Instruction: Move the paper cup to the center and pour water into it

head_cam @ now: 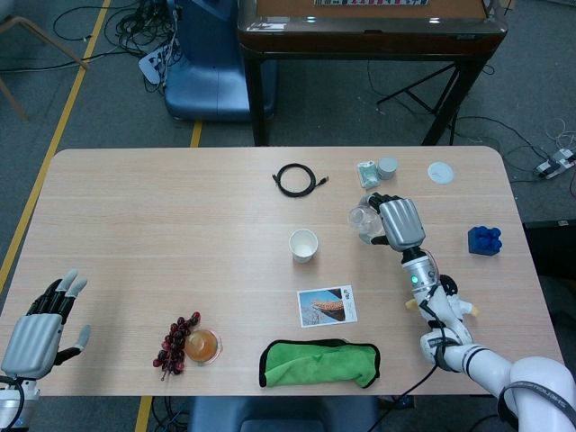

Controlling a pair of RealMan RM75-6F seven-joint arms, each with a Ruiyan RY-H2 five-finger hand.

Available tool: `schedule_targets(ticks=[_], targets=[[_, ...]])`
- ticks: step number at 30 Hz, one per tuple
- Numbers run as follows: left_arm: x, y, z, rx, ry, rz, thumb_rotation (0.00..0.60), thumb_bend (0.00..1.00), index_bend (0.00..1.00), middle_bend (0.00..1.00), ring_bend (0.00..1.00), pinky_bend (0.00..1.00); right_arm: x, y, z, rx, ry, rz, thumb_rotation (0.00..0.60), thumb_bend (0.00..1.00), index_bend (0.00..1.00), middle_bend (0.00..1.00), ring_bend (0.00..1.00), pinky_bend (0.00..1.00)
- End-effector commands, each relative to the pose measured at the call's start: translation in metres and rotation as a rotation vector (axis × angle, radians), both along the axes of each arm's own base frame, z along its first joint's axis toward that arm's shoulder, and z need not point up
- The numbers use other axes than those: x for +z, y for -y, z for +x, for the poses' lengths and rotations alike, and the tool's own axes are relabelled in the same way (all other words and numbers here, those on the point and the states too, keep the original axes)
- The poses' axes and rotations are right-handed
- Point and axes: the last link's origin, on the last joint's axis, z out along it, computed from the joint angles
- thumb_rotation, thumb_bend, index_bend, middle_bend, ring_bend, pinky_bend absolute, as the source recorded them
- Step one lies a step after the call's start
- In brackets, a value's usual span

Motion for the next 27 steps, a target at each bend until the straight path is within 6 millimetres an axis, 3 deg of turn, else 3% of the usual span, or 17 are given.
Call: schedule_targets(ticks=[1,14,27], targets=[[0.0,0.0,0.0,-0.001,-0.001,0.0,0.6,0.39,0.01,0.0,0.0,0.15,0.011,0.014,0.009,-0.02,-0.158,-0.031,0.6,0.11,0.64,0.62,0.55,0.58],[0.005,0.0,0.002,-0.012,0.013,0.008,0.6,0.39,0.02,0.0,0.0,0.15,-0.006,0.032,0.027,-0.059,-0.499,-0.036,0.6,0.11,0.64,0.62,0.55,0.58],[0.01,0.0,0.002,-0.023,0.02,0.01,0.6,0.38,0.18,0.0,0.0,0.15,-0.038,0.036,0.039,-0.026,-0.688,-0.023,0.6,0.12,0.64,0.62,0.55,0.58]])
